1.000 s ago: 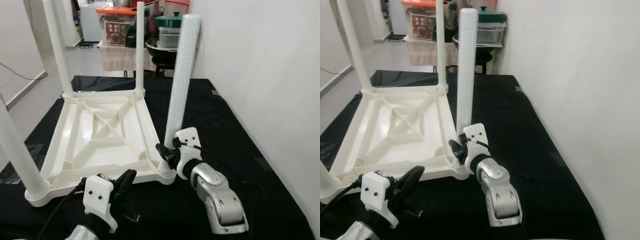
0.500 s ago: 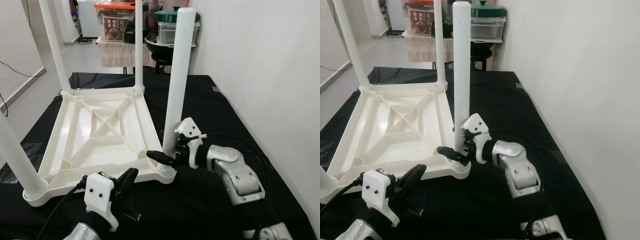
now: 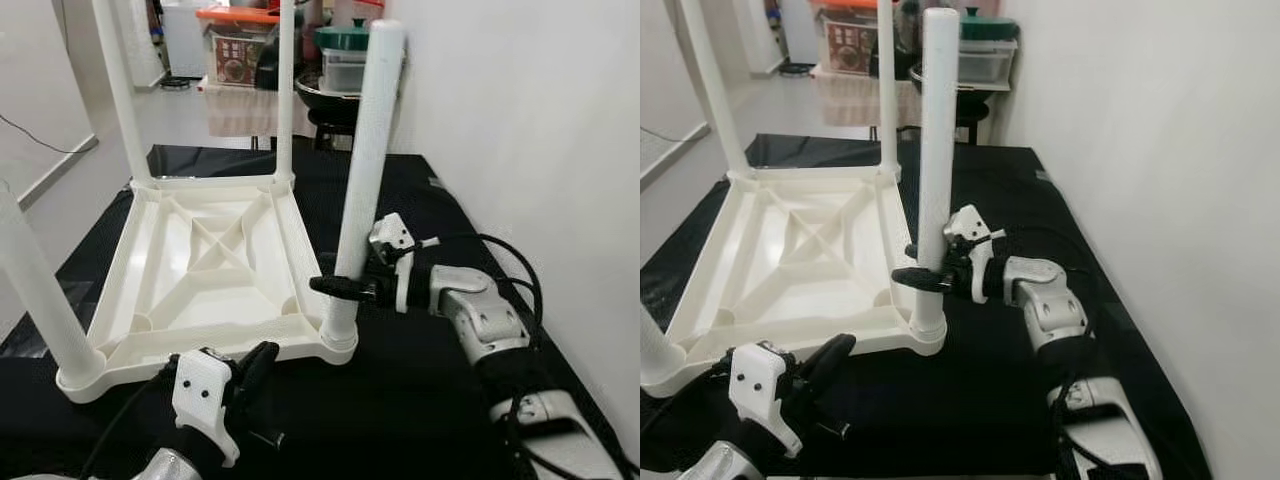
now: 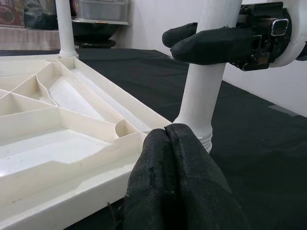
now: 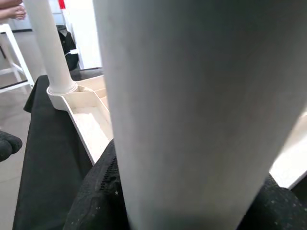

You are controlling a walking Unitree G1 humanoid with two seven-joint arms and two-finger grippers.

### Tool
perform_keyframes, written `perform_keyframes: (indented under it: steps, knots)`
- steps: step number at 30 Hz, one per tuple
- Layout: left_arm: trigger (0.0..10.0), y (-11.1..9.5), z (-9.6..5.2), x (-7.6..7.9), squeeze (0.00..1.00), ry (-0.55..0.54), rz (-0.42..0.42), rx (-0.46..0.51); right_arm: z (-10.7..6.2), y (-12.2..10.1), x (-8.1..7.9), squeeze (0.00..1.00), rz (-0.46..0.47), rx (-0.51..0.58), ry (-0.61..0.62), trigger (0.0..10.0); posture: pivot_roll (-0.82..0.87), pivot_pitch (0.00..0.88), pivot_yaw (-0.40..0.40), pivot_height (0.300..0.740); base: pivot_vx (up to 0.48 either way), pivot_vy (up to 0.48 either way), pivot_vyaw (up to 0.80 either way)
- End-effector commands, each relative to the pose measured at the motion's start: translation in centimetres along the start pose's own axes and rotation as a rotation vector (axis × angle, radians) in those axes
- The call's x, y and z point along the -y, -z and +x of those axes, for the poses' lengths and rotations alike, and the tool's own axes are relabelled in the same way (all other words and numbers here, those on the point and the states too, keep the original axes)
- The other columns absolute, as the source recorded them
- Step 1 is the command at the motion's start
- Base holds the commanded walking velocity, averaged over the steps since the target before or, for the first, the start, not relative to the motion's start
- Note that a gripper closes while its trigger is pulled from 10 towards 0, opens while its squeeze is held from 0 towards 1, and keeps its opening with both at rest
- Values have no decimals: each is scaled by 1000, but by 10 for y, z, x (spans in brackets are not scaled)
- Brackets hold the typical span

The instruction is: Building children table

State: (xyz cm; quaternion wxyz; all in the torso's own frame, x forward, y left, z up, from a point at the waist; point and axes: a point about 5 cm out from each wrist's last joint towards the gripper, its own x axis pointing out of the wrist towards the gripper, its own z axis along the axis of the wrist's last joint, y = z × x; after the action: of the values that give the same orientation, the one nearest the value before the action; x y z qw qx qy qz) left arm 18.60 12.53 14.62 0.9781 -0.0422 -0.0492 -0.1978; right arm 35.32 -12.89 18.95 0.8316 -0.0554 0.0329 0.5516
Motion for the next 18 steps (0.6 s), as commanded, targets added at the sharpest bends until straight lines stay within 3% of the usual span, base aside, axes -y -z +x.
perform_keyframes:
  steps: [1,7,8,9,10,11,12,13,14,16,18]
  knots:
    - [8745,2,-1,1,0,5,-12,-9,-8,1,2,0,-12,2,5,0,63,0,-93,740,0,0,0]
    - [8784,1,-3,1,0,5,-13,-7,-15,15,-7,0,11,-58,39,0,52,0,-94,740,0,0,0]
    - [8824,0,-4,0,0,6,-13,-6,-8,31,-17,0,67,-132,150,0,45,1,-99,740,0,0,0]
    - [8784,-1,-5,0,0,6,-14,-5,2,51,-33,0,182,-169,480,0,41,12,-102,740,0,0,0]
    - [8784,-1,-5,0,0,6,-14,-5,2,51,-33,0,182,-169,480,0,41,12,-102,740,0,0,0]
    - [8784,-2,-5,-1,0,7,-15,-5,0,65,-45,0,273,-215,740,0,41,12,-102,740,0,0,0]
    - [8549,-3,-6,-1,0,8,-16,-4,6,75,-73,0,331,-235,779,0,31,27,-89,740,0,0,0]
    - [8549,-3,-5,-2,0,8,-16,-4,10,78,-90,0,359,-227,754,0,31,27,-89,740,0,0,0]
    - [8627,-3,-5,-3,0,9,-15,-4,13,74,-94,0,292,-221,705,0,8,17,-70,740,0,0,0]
    - [8627,-3,-5,-3,0,9,-14,-5,15,72,-95,0,242,-220,683,0,8,17,-70,740,0,0,0]
    - [8588,-3,-4,-3,0,13,-18,-4,13,73,-90,0,244,-225,689,0,9,22,-74,740,0,0,0]
